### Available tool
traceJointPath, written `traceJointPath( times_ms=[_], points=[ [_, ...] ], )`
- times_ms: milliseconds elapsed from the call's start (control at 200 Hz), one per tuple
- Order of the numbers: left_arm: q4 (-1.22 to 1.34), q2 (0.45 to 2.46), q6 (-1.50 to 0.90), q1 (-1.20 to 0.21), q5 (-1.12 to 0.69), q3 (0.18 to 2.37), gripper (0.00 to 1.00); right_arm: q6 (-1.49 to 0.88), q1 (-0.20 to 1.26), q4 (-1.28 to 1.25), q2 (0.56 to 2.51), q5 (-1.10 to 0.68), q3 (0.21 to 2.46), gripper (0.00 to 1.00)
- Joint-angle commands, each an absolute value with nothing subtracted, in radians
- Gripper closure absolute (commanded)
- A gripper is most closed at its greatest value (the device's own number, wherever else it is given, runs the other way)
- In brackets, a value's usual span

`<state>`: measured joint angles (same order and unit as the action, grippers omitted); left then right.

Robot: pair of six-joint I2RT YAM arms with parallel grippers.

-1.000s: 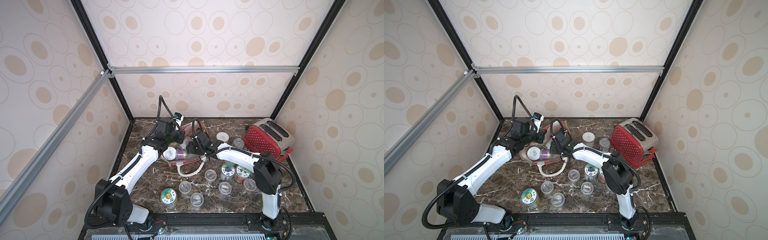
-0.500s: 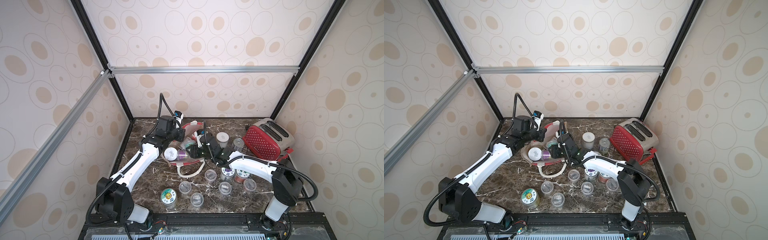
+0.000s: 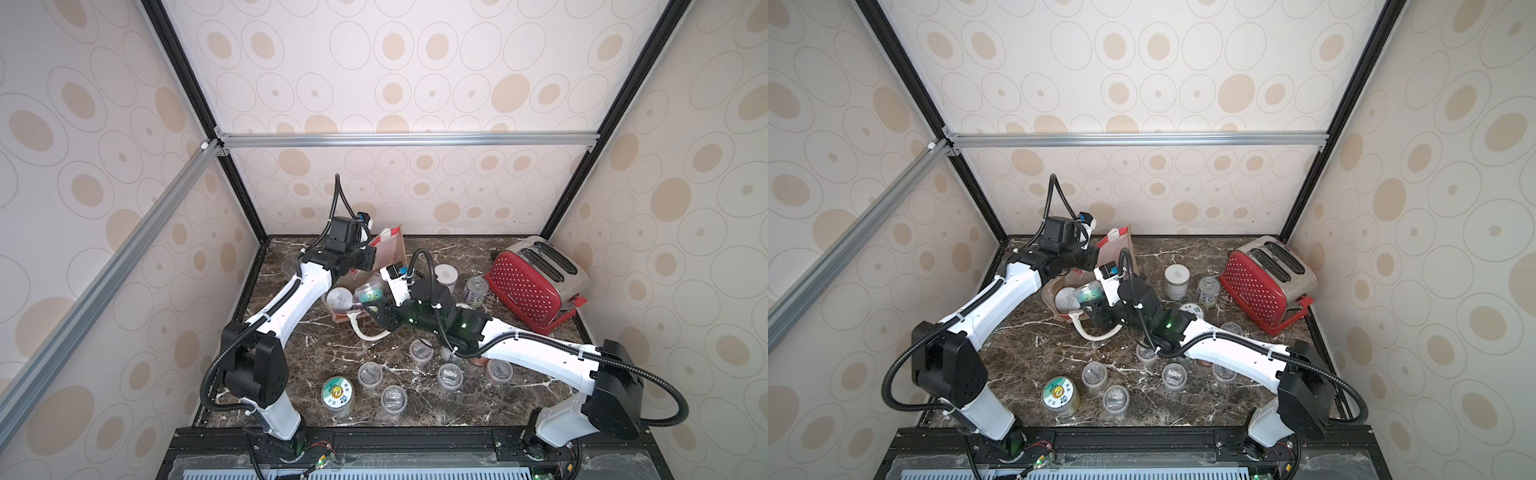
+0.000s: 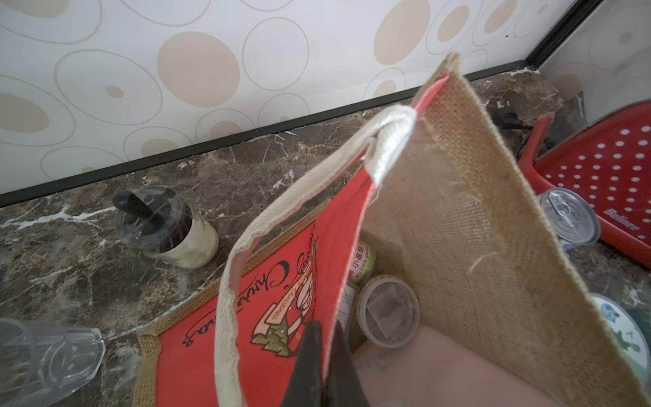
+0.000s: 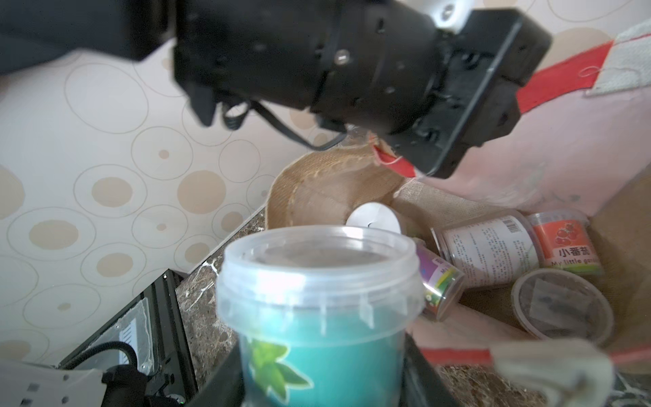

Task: Take out the seed jars from the canvas bag
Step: Pick up the seed jar from the canvas bag.

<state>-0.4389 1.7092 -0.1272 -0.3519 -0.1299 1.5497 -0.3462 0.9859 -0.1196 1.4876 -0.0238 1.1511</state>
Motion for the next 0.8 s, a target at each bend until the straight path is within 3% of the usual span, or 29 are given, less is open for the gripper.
traceJointPath(
  times_ms=[0,95,120,170,260,370,690,795],
  points=[
    [-0.536,1.782,-0.151,-0.322,-0.141,1.67,1.0,-0.289,0.997,-0.123,1.448,0.001,1.124,0.5],
    [-0.593,1.855,-0.169,-0.297,-0.151,1.767,1.0,-0.283,0.998,-0.118,1.435,0.012,1.105,0.5],
    [-0.613,1.875,-0.173,-0.291,-0.154,1.796,0.95,-0.281,0.998,-0.118,1.433,0.014,1.101,0.5],
    [-0.658,1.909,-0.18,-0.279,-0.165,1.859,0.77,-0.279,0.998,-0.117,1.428,0.015,1.094,0.5],
    [-0.729,1.936,-0.185,-0.268,-0.191,1.947,0.36,-0.274,0.999,-0.111,1.42,0.012,1.087,0.5],
    [-0.752,1.876,-0.197,-0.268,-0.211,1.964,0.03,-0.26,0.998,-0.1,1.408,0.015,1.075,0.5],
    [-0.797,1.584,-0.257,-0.267,-0.279,1.83,0.02,-0.187,0.998,-0.052,1.391,0.0,1.068,0.5],
    [-0.804,1.487,-0.284,-0.266,-0.413,1.739,0.02,-0.171,0.999,-0.027,1.39,-0.016,1.081,0.5]
  ],
)
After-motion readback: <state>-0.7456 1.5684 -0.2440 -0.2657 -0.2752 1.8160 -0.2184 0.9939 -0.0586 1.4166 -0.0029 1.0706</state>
